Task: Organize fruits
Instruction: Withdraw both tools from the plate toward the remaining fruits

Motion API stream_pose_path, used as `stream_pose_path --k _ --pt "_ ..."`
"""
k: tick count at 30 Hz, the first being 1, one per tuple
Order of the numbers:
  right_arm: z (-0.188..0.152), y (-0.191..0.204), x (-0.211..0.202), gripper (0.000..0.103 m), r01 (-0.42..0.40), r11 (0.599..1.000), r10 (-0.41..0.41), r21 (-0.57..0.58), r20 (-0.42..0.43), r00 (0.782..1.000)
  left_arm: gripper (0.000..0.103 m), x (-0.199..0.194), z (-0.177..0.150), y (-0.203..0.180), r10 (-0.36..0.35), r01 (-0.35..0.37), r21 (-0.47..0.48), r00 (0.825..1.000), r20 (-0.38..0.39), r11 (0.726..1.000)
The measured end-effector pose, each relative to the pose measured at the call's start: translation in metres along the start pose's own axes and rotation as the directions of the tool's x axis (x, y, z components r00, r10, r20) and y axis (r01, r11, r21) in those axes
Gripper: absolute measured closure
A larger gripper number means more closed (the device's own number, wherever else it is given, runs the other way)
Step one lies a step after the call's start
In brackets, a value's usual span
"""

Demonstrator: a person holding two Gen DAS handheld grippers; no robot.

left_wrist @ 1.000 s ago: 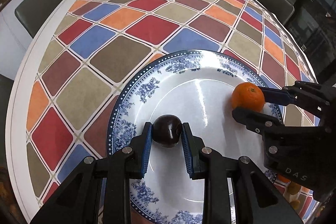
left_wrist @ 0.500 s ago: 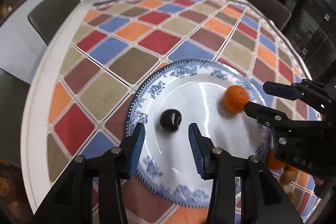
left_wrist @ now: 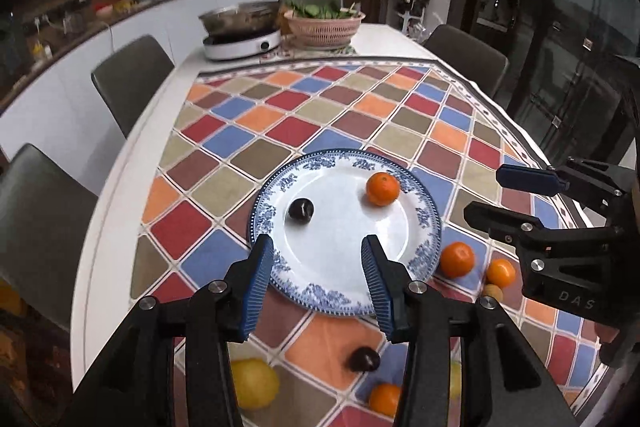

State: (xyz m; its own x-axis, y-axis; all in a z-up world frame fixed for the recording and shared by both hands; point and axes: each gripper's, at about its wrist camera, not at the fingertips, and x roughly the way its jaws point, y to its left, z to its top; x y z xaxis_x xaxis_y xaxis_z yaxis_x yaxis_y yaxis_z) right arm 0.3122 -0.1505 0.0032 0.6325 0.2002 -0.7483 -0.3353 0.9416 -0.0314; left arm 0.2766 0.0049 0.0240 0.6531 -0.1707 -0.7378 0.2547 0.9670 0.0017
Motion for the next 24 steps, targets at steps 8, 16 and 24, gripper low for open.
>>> stream_pose_path --k 8,16,24 --pt "-0.029 0.009 -0.043 0.053 0.003 1.000 -0.004 0.013 0.043 0.999 0.056 -0.043 -0.028 -0.016 -0.006 0.005 0.019 0.998 0.062 1.000" --pt "-0.061 0.016 -0.073 0.044 0.064 0.997 -0.068 0.048 0.099 0.993 0.049 -0.072 -0.066 -0.023 0.010 -0.012 0.020 0.995 0.095 1.000" --pt "-0.093 0.024 -0.085 0.044 0.100 0.993 -0.105 0.058 0.099 0.989 0.038 -0.080 -0.097 -0.029 0.033 -0.037 0.056 0.996 0.083 0.998"
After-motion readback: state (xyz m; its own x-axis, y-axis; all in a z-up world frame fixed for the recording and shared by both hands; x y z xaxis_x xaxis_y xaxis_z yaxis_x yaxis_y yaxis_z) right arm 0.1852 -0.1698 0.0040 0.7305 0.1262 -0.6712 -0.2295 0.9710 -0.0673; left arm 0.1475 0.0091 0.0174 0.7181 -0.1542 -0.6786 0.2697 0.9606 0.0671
